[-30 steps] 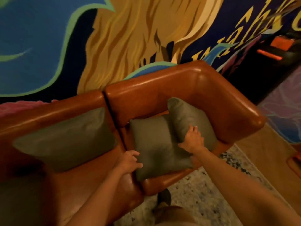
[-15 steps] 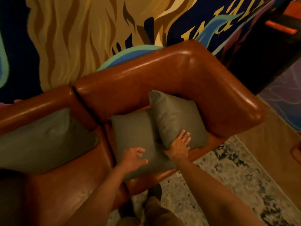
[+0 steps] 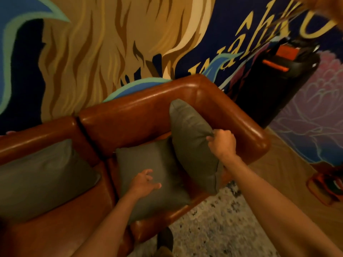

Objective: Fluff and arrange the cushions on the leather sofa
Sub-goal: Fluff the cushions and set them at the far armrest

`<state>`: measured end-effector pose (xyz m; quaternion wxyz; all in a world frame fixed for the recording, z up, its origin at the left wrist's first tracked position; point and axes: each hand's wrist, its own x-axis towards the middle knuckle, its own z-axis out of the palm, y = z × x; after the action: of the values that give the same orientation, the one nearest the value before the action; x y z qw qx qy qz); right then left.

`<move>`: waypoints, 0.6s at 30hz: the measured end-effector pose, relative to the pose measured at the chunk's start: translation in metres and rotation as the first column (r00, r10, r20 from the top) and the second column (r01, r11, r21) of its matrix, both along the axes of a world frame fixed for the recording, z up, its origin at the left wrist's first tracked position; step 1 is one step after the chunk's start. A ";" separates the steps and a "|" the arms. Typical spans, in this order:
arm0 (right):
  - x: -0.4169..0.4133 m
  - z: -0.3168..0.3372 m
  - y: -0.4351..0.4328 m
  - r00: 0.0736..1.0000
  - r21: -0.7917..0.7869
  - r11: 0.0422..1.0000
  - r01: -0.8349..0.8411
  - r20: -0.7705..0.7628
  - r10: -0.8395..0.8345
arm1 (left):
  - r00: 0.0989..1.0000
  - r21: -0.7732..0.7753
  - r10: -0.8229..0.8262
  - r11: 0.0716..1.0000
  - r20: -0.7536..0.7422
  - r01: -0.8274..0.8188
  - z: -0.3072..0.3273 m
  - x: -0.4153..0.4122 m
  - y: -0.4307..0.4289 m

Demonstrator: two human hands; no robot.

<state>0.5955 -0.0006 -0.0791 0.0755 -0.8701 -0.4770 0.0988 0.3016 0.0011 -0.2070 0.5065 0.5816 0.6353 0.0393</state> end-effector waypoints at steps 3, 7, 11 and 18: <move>-0.011 0.060 -0.006 0.991 0.157 0.980 -0.124 0.061 0.116 | 0.991 0.005 0.072 0.997 0.114 -0.073 0.027 0.008 0.004; -0.055 0.121 -0.022 0.934 0.253 0.902 -0.349 0.175 0.312 | 0.936 -0.027 0.207 0.978 0.284 -0.208 0.064 -0.001 0.005; -0.098 0.158 -0.054 0.856 0.377 0.768 -0.517 0.240 0.459 | 0.802 0.037 0.356 0.905 0.480 -0.424 0.102 -0.044 0.005; -0.121 0.183 -0.092 0.762 0.612 0.584 -0.533 0.047 0.646 | 0.684 0.116 0.257 0.886 0.682 -0.448 0.152 -0.184 -0.004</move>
<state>0.4748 -0.0927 0.1043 0.3484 -0.5788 -0.7360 0.0431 0.1179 -0.0032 -0.0546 0.5916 0.4606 0.5085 0.4235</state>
